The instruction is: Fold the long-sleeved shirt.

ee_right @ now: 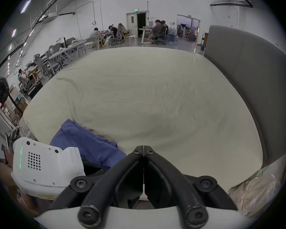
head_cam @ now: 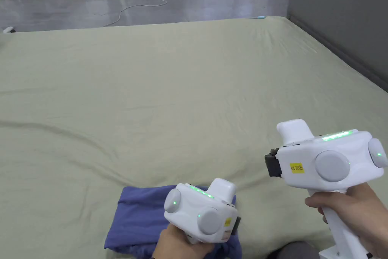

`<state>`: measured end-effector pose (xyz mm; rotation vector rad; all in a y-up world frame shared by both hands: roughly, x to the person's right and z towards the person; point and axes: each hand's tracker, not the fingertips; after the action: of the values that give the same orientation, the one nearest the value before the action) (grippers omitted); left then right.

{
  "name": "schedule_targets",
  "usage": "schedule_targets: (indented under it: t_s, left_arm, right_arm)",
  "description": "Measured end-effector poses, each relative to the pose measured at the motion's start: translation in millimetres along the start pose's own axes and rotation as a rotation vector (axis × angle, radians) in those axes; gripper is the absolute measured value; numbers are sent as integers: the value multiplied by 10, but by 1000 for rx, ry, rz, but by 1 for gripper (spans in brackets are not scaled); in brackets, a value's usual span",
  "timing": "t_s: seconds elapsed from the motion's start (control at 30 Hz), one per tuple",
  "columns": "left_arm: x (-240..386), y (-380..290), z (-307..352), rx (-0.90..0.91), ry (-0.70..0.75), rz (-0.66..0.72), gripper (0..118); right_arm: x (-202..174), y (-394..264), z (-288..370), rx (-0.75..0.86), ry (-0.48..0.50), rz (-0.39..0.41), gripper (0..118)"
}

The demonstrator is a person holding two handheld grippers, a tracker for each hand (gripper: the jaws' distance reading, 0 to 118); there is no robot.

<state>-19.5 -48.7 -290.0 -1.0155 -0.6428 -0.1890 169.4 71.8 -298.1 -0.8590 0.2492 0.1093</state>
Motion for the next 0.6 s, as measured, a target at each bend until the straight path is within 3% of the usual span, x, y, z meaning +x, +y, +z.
schedule_targets:
  t_s: [0.13,0.23,0.37,0.53,0.6]
  left_arm:
    - [-261,58,518,124,-79,85,0]
    - [-571,-85,932,186,-155,210,0]
    - [-1097,-378,1252,228,-175,309,0]
    - [-1655,-746,1401,278,-113,483,0]
    - [-1844,-899,1399,282,-131,554,0]
  right_arm:
    - [-87,164,22,24,70,-83,0]
    - [-271,318,-70,8,240,-62,0]
    - [-553,298,-332,-17,329,-160,0]
    - [-760,-32,-902,-174,463,-254,0]
    - [-773,-205,-1141,-274,470,-291,0]
